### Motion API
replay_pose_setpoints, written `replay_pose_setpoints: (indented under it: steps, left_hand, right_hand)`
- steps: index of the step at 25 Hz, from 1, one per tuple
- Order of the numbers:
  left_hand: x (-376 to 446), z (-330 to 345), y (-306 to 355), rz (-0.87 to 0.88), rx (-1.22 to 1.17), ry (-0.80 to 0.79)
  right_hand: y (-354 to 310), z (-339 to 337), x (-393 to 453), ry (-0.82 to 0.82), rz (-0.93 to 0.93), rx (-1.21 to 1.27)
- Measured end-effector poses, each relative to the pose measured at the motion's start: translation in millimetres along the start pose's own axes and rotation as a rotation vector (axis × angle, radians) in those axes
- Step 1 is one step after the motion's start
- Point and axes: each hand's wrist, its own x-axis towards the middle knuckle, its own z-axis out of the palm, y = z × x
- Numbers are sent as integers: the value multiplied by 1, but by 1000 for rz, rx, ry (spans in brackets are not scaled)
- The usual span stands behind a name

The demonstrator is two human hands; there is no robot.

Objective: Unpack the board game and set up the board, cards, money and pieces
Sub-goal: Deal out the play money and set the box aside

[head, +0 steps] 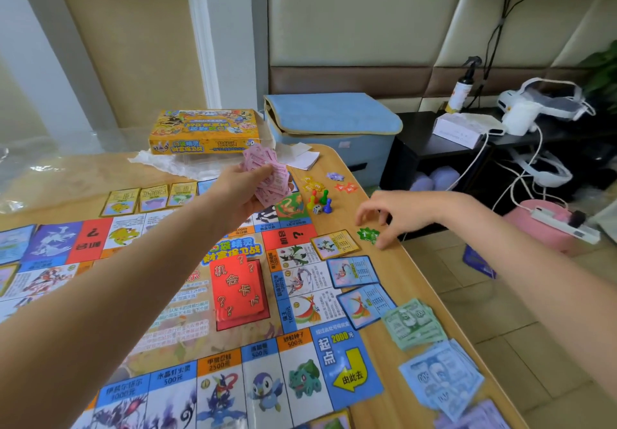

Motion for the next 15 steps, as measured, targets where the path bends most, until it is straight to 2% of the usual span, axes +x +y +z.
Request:
replay_pose_setpoints:
  steps: [2,6,11,15]
  left_hand:
    - [-3,3,-2,-1,20,-3]
    - [-6,3,-1,-1,5,-37]
    - [0,-8,0,-4,-9,-12]
    - [3,-13,-3,0,12,-2]
  right_hand:
    - [-1,10,-3,6,-20,39]
    - [7,15,4,144,-82,183]
    - [15,7,34,284,-6,268]
    - [11,-5,58,299,42,289]
